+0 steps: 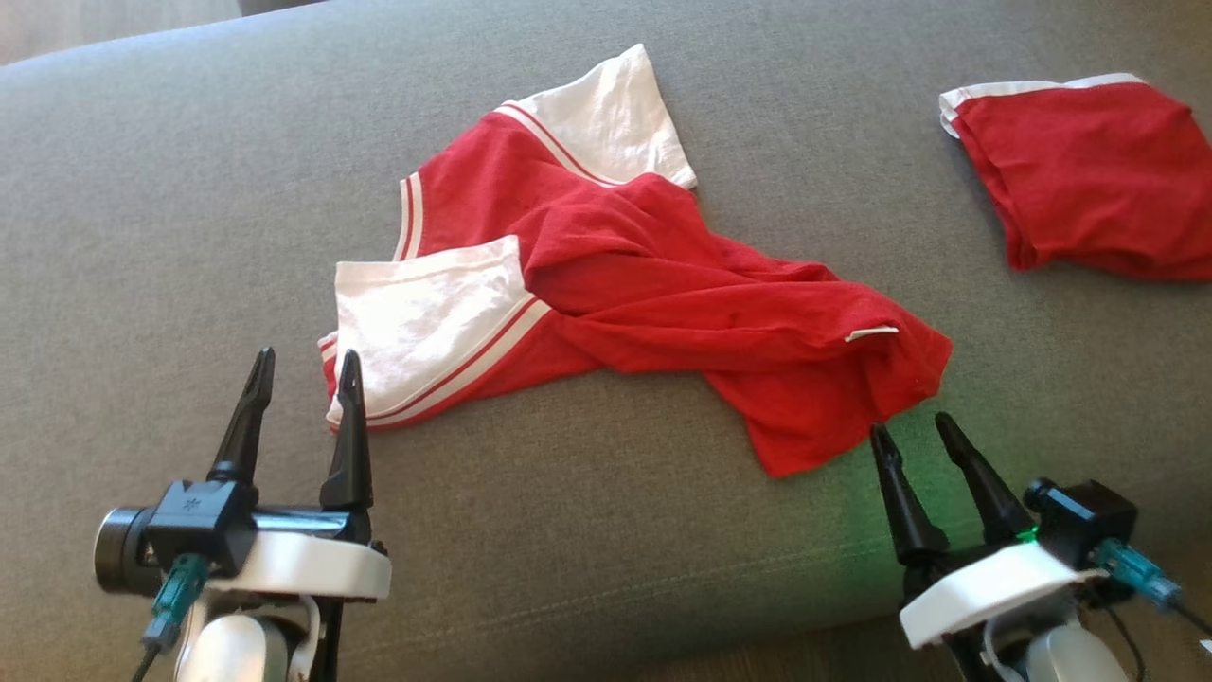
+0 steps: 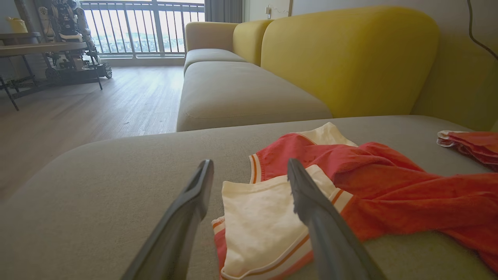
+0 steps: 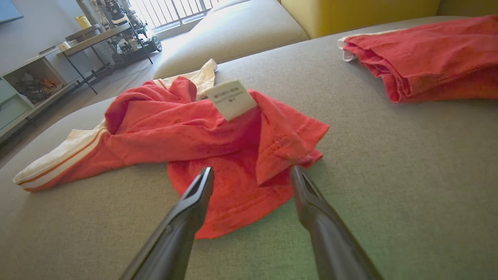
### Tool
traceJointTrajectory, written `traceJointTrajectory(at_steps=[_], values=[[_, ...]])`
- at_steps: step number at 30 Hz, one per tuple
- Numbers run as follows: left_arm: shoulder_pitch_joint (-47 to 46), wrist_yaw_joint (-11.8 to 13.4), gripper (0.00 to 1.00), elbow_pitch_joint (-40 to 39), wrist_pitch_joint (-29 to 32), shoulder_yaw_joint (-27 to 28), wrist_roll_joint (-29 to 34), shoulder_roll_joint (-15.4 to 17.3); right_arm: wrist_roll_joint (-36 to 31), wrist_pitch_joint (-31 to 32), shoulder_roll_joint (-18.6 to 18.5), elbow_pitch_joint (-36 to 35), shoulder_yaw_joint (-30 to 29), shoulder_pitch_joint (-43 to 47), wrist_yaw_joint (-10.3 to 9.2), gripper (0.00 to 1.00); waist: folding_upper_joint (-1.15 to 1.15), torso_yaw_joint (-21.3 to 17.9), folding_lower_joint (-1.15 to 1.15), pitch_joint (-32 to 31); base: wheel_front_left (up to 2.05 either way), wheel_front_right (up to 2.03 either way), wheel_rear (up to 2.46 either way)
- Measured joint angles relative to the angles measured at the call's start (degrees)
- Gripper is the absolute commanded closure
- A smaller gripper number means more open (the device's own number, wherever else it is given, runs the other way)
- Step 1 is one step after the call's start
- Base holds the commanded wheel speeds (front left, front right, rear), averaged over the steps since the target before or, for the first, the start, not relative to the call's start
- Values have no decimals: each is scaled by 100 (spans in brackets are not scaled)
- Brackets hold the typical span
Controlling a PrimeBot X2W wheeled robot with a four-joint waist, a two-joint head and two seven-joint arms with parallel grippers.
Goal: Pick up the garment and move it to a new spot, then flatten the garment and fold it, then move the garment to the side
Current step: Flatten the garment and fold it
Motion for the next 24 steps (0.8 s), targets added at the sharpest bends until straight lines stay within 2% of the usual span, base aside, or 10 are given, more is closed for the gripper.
traceJointTrajectory(at_steps=[7,9,13,14,15,17,18,20,24], values=[[0,-5,0,29,0,7,1,-2,335,-163,0,570,-302,-303,-1,0,0,111,0,-38,0,0,0],[0,-47,0,34,0,7,1,-2,450,-209,0,721,-341,-435,0,7,0,140,0,-48,0,0,0],[0,-47,0,48,0,3,1,-3,635,-224,0,1050,-407,-655,-1,28,0,192,0,-52,0,0,0],[0,-47,0,53,0,2,1,-4,753,-245,0,1144,-407,-717,-1,40,0,203,0,-49,0,0,0],[0,-47,0,54,0,2,1,-4,831,-263,0,1235,-411,-778,-1,40,0,215,0,-48,0,0,0],[0,-49,0,62,0,2,1,-5,985,-264,0,1429,-410,-904,-1,65,0,241,0,-51,0,0,0],[0,-49,0,65,0,4,1,-7,1031,-264,0,1508,-408,-958,-1,73,0,257,0,-54,0,0,0],[0,-49,0,65,0,9,1,-7,1045,-264,0,1595,-402,-1015,-1,100,0,282,0,-59,0,0,0],[1,-49,0,65,0,22,1,-7,995,-265,0,1489,-471,-1041,-1,100,0,289,0,-61,0,0,0]])
